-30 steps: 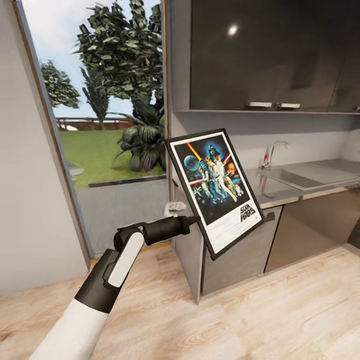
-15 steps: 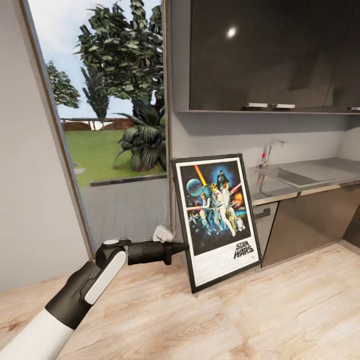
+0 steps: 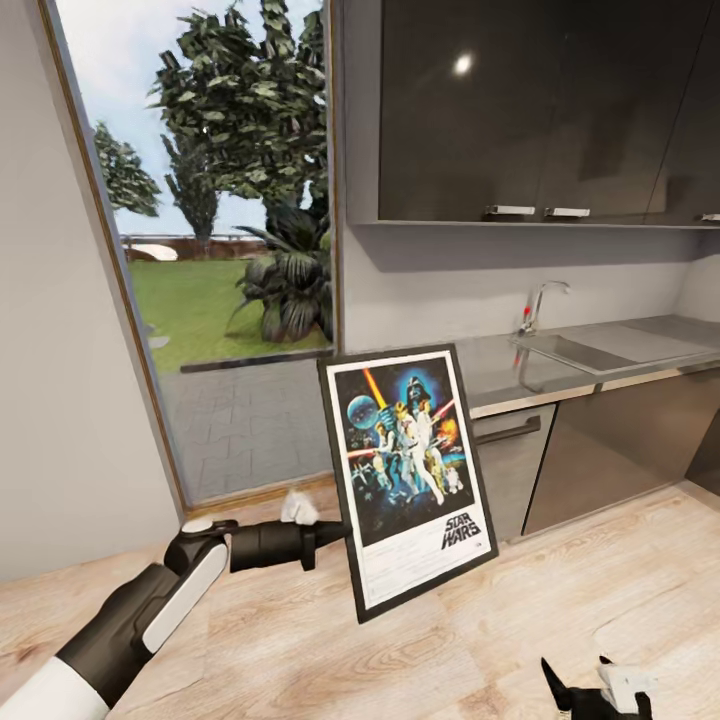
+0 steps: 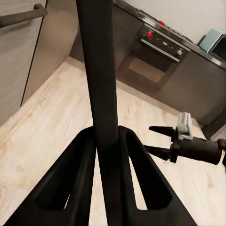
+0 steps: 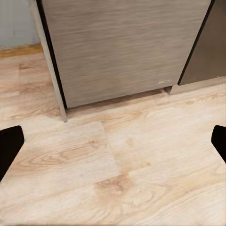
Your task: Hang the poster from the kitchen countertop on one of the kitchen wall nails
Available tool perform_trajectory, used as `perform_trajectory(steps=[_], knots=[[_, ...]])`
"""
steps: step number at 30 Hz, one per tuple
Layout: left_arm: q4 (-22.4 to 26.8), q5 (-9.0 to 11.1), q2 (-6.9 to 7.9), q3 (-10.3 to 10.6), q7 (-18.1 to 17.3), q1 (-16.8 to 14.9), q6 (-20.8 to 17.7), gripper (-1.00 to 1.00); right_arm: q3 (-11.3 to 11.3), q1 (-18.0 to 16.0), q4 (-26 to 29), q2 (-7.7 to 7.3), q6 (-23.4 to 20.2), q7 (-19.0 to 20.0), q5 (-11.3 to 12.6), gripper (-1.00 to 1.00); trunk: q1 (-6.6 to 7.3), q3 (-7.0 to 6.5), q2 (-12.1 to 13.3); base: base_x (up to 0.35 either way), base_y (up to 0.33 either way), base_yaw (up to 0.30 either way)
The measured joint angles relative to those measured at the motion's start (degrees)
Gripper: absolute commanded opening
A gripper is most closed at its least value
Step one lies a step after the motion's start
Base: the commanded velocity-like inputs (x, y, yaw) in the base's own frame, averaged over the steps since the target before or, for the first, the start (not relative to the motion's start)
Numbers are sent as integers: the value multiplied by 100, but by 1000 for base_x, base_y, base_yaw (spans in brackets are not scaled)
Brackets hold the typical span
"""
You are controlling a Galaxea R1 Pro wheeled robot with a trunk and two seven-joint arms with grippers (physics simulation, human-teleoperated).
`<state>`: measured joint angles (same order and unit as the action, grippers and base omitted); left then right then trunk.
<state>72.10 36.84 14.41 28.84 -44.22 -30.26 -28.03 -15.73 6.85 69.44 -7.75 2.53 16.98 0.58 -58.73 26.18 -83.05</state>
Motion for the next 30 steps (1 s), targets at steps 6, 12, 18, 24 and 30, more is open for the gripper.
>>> perform_trajectory(steps=[6, 12, 18, 24, 30], knots=[[-184, -8, 239, 145, -100, 10, 147, -100, -1068, 25, 701, -7, -1055, 1370, -6, 100, 0, 0, 0, 0, 0, 0], [-179, -244, 479, 526, -732, 11, 175, -100, -1451, -45, 1280, -452, -1978, 3039, -12, 100, 0, 0, 0, 0, 0, 0], [-148, -674, 503, 563, -877, 12, 178, -100, -1485, -380, 1363, -1128, -2620, 4652, -1, 100, 0, -1, 0, 0, 0, 0], [-128, -801, 504, 566, -1201, 12, 180, -100, -1451, -1082, 1361, -1296, -3186, 5784, -27, 100, 0, -2, 1, 0, 0, 0], [-100, -873, 505, 569, -1286, 12, 180, -100, -1185, -1636, 1353, -1347, -3548, 6580, -61, 100, 0, -2, 1, 0, 0, 0]])
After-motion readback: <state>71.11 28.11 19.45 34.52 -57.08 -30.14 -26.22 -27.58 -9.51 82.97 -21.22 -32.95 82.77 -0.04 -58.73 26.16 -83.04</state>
